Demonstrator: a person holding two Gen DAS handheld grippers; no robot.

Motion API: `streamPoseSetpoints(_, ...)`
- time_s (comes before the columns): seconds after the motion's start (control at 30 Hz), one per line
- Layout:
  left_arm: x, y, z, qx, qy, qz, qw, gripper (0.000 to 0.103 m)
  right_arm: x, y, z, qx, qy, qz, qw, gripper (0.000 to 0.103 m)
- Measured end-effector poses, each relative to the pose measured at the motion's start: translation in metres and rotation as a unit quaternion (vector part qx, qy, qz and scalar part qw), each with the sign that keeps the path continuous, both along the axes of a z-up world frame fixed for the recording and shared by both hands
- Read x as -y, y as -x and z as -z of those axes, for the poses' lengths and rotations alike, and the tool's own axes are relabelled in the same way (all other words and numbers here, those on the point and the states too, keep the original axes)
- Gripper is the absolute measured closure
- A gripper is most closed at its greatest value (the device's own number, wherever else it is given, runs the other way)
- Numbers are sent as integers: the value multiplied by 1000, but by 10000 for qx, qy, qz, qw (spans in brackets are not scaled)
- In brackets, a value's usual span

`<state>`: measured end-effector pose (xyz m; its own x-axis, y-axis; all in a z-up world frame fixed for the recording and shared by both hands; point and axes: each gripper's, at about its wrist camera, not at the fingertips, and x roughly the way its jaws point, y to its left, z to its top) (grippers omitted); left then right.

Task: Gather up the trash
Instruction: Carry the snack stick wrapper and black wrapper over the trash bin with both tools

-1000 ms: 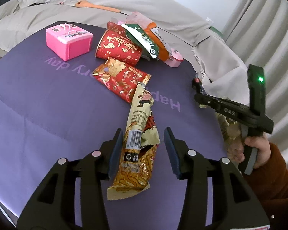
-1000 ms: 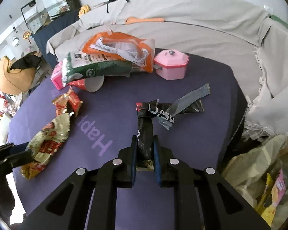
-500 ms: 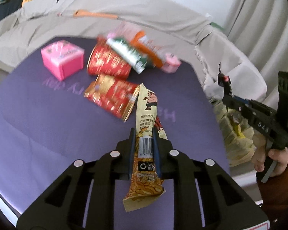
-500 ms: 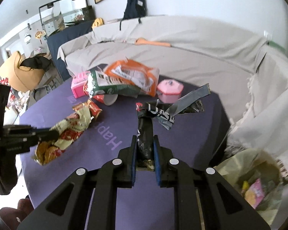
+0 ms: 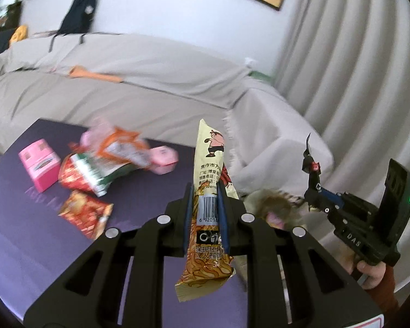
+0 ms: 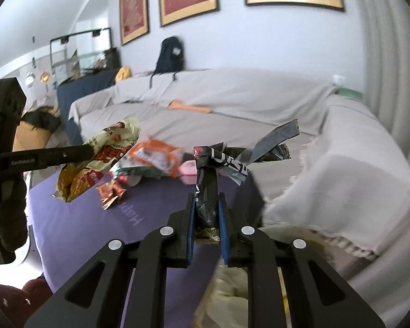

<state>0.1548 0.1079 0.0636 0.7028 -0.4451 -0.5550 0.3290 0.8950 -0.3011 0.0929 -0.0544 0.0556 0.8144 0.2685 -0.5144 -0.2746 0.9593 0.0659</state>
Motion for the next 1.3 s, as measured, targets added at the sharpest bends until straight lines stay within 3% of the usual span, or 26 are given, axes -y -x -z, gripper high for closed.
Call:
streamPoseSetpoints(0.37,94,-3,2,-87,-183,799,9966,87,89,28,16,-47,-406,619,9972,87)
streamPoseSetpoints(0.87,115,-21,35,-617,-87,908,9939,87,103,3,69,-602,-789,685,9927,87)
streamPoseSetpoints(1.03,113,-26,43,-711,11,897,9934,87,98,-15,97,-985,-704,722,9900,87)
streamPoseSetpoints(1.3,116,-34,44,-705,109,959,9928,87,93,-54,168,-2099,-454,839,9731,87)
